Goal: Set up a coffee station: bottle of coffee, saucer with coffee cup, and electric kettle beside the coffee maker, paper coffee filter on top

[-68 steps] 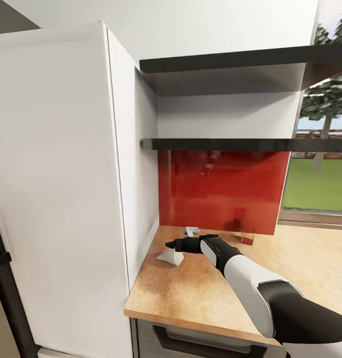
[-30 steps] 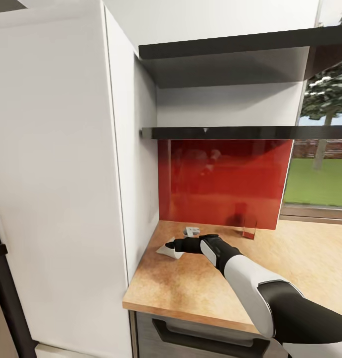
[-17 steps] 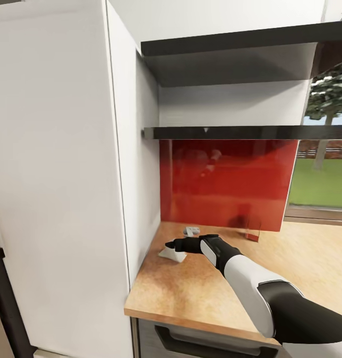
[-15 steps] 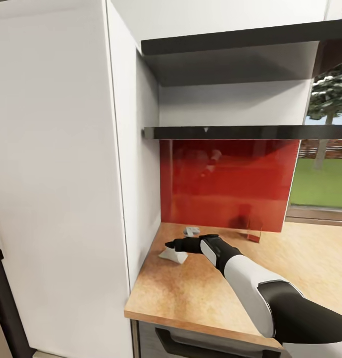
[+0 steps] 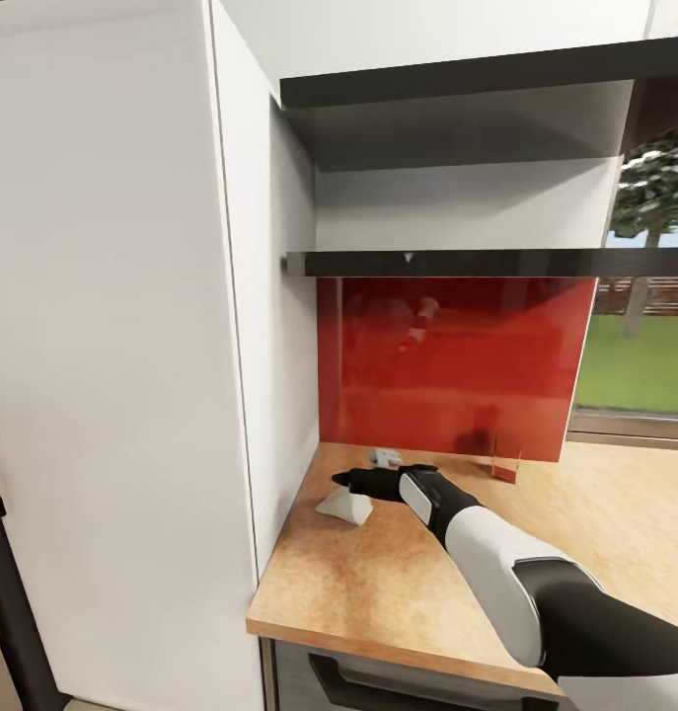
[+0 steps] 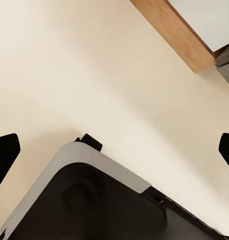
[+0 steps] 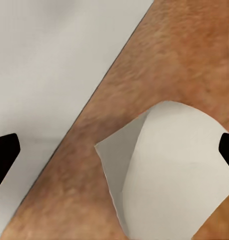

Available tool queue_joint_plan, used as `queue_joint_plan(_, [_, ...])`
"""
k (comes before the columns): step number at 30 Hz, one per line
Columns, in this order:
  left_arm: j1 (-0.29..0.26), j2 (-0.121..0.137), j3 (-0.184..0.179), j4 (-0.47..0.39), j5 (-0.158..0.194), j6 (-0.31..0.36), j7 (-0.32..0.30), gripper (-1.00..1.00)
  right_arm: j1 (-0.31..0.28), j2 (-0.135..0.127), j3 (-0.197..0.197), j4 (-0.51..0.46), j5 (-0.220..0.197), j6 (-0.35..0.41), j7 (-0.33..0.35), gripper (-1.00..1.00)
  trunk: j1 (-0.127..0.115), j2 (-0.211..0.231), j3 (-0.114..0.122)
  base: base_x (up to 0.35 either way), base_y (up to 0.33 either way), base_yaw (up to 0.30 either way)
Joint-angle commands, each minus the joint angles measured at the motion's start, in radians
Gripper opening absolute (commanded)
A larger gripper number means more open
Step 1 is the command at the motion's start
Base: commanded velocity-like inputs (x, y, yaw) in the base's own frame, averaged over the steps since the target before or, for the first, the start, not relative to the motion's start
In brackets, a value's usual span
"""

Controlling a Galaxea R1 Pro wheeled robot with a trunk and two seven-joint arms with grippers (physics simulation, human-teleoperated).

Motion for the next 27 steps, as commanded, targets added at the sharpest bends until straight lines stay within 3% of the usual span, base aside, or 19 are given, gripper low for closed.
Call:
queue_joint_plan(1, [-0.001, 0.0, 0.001, 0.002, 0.009, -0.003, -0.008, 1.0, 0.0, 0.0, -0.005, -0.001, -0.008, 0.007, -0.007, 1.0, 0.0, -0.001, -0.001, 0.0, 0.0, 0.0])
queue_joint_plan(11, [-0.001, -0.003, -0.001, 0.002, -0.001, -0.003, -0.009, 1.0, 0.001, 0.0, 0.001, 0.006, 0.001, 0.015, -0.014, 1.0, 0.038, -0.071, -0.033, 0.0, 0.0, 0.0])
queue_joint_plan(15, [-0.001, -0.003, -0.001, 0.001, -0.002, -0.004, -0.009, 1.0, 0.001, 0.0, 0.01, 0.037, 0.024, 0.02, -0.014, 1.0, 0.054, -0.099, -0.045, 0.0, 0.0, 0.0])
queue_joint_plan(20, [-0.001, -0.003, -0.001, 0.0, -0.002, -0.004, -0.009, 1.0, 0.001, 0.0, 0.014, 0.042, 0.09, 0.032, -0.015, 1.0, 0.069, -0.127, -0.058, 0.0, 0.0, 0.0])
queue_joint_plan(24, [-0.001, -0.003, -0.001, 0.0, -0.002, -0.006, -0.011, 1.0, 0.001, 0.0, 0.014, 0.043, 0.176, 0.061, -0.015, 1.0, 0.069, -0.127, -0.058, 0.0, 0.0, 0.0])
queue_joint_plan(27, [-0.001, -0.003, -0.001, 0.0, -0.002, -0.007, -0.011, 1.0, 0.001, 0.0, 0.015, 0.043, 0.199, 0.065, -0.016, 1.0, 0.069, -0.127, -0.058, 0.0, 0.0, 0.0])
